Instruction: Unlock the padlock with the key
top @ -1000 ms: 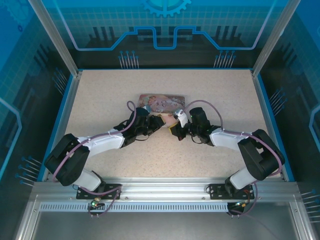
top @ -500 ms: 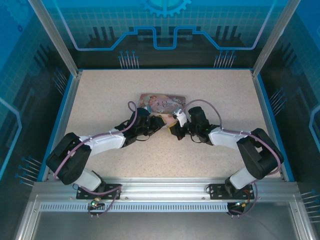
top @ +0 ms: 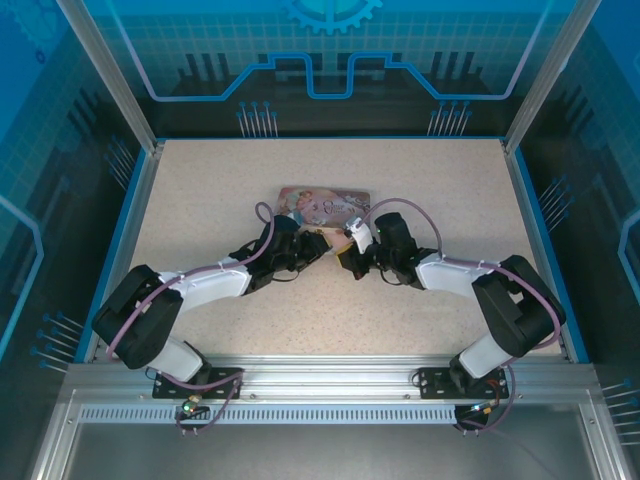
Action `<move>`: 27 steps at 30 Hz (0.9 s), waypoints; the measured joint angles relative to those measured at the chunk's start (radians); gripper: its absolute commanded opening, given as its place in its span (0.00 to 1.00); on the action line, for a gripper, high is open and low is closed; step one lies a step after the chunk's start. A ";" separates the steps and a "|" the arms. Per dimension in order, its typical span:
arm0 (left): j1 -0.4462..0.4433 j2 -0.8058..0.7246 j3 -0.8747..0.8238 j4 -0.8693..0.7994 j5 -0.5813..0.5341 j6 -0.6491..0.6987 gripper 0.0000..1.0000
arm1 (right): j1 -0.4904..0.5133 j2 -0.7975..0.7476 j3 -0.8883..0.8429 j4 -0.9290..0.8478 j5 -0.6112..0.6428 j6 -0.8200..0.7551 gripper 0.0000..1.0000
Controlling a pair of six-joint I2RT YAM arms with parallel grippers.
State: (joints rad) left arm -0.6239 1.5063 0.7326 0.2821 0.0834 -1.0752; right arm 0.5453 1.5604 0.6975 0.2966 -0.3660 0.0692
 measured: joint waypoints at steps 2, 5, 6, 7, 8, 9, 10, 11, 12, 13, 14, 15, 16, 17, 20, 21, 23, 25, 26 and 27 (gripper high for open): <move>0.000 0.000 0.000 0.000 0.000 0.000 0.00 | 0.002 0.000 0.000 0.005 0.012 -0.002 0.00; 0.000 0.000 0.000 0.001 -0.004 0.000 0.00 | 0.006 0.000 -0.003 0.017 0.026 -0.007 0.00; 0.000 0.000 0.000 0.001 -0.004 0.000 0.00 | 0.006 0.000 -0.004 0.020 0.027 -0.008 0.00; 0.000 0.000 0.000 0.001 -0.004 0.000 0.00 | 0.006 0.000 -0.005 0.022 0.027 -0.010 0.00; 0.000 0.000 0.000 0.002 -0.004 0.000 0.00 | 0.006 0.000 -0.006 0.027 0.027 -0.011 0.00; 0.001 0.000 0.000 0.003 -0.004 0.000 0.00 | 0.006 0.000 -0.007 0.031 0.027 -0.011 0.00; 0.001 0.000 0.000 0.005 -0.004 0.000 0.00 | 0.006 0.000 -0.008 0.036 0.027 -0.014 0.00; 0.002 0.000 0.000 0.007 -0.005 0.000 0.00 | 0.006 0.000 -0.010 0.041 0.027 -0.016 0.00; 0.002 0.000 0.000 0.008 -0.005 0.000 0.00 | 0.006 0.000 -0.010 0.043 0.027 -0.018 0.00; 0.002 -0.001 0.000 0.009 -0.006 -0.001 0.00 | 0.006 0.000 -0.010 0.048 0.027 -0.020 0.00; 0.002 -0.002 0.000 0.010 -0.008 -0.003 0.00 | 0.006 0.000 -0.011 0.055 0.026 -0.022 0.00; 0.002 -0.003 0.000 0.011 -0.008 -0.005 0.00 | 0.006 0.000 -0.013 0.061 0.026 -0.024 0.00; 0.003 -0.004 0.000 0.012 -0.008 -0.008 0.00 | 0.006 0.000 -0.013 0.064 0.026 -0.027 0.00; 0.003 -0.004 0.000 0.013 -0.008 -0.010 0.00 | 0.006 0.000 -0.013 0.068 0.026 -0.030 0.00; 0.004 -0.006 0.002 0.013 -0.009 -0.019 0.00 | 0.006 0.000 -0.018 0.081 0.027 -0.046 0.00; 0.004 -0.006 0.003 0.013 -0.009 -0.020 0.00 | 0.006 0.000 -0.018 0.084 0.027 -0.050 0.00; 0.004 -0.006 0.006 0.011 -0.011 -0.023 0.00 | 0.006 0.000 -0.019 0.090 0.030 -0.063 0.00; 0.004 -0.006 0.006 0.011 -0.012 -0.023 0.00 | 0.006 0.000 -0.019 0.091 0.031 -0.073 0.00; 0.004 -0.006 0.006 0.010 -0.012 -0.023 0.00 | 0.006 0.000 -0.019 0.091 0.031 -0.079 0.00; 0.004 -0.006 0.006 0.010 -0.012 -0.023 0.00 | 0.006 0.000 -0.019 0.091 0.031 -0.083 0.00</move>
State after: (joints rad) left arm -0.6201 1.5005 0.7391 0.2924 0.0715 -1.0985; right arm 0.5514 1.5604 0.6785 0.3878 -0.3351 -0.0139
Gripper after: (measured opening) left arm 0.192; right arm 0.052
